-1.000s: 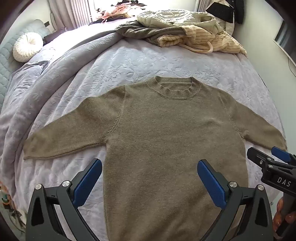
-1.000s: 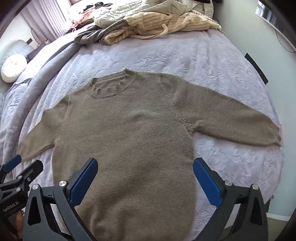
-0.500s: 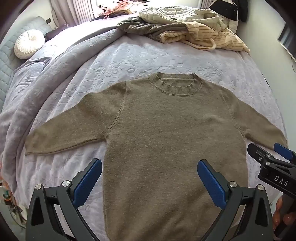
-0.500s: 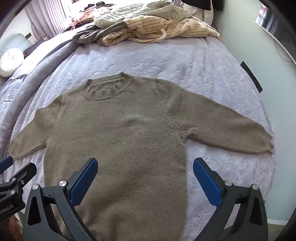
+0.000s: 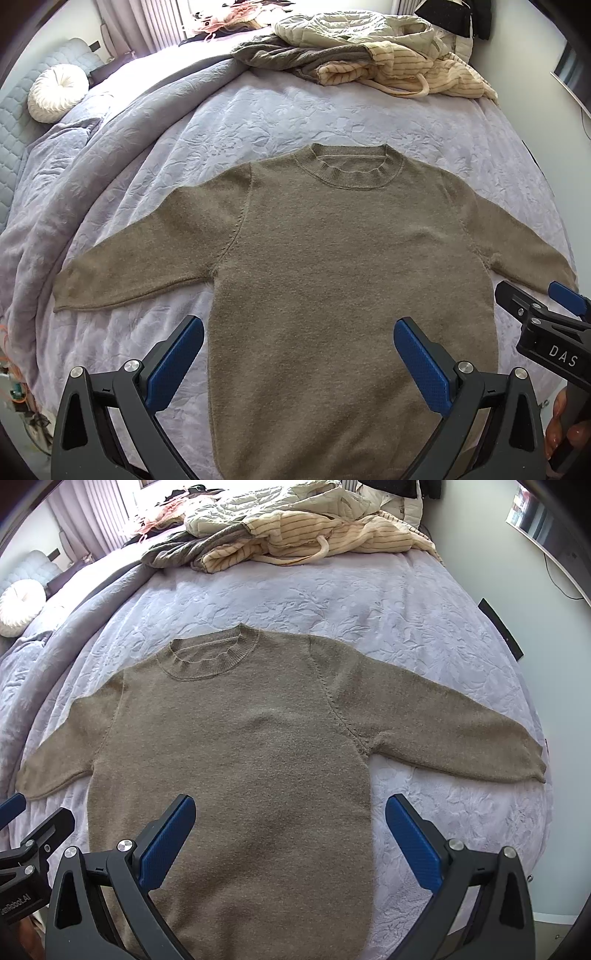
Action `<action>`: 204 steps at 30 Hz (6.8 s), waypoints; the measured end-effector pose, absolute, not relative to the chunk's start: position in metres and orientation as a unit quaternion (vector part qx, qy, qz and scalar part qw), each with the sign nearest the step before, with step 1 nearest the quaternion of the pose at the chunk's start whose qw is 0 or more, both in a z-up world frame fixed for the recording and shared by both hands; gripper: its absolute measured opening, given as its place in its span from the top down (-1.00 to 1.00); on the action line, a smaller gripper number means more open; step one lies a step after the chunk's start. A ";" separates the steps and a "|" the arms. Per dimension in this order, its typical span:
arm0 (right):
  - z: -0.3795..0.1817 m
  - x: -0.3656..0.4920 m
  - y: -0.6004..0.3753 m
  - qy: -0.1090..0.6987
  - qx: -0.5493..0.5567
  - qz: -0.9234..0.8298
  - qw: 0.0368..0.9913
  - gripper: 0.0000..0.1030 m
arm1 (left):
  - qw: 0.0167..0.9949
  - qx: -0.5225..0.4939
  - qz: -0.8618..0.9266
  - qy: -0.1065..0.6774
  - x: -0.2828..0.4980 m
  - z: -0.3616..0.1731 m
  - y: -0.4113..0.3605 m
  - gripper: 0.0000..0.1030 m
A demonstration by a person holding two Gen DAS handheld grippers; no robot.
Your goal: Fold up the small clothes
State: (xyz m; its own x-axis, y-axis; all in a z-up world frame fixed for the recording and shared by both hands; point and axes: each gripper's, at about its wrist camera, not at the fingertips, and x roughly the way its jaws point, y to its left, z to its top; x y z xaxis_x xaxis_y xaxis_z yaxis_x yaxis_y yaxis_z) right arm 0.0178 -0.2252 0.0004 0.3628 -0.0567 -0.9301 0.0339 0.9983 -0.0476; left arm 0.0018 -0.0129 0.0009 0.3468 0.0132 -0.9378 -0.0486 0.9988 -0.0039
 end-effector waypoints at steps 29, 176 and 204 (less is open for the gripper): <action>-0.020 0.035 -0.230 0.579 0.001 -0.018 0.815 -0.99 | 0.798 -0.012 0.040 0.602 0.014 -0.018 -0.019 -1.00; -0.131 0.102 -0.012 0.433 -0.449 0.176 0.761 -0.59 | 0.820 -0.106 0.089 0.555 0.071 -0.107 0.151 0.85; -0.131 0.156 -0.288 0.567 0.287 0.000 0.772 0.73 | 0.814 -0.102 0.092 0.565 0.080 -0.109 0.141 0.85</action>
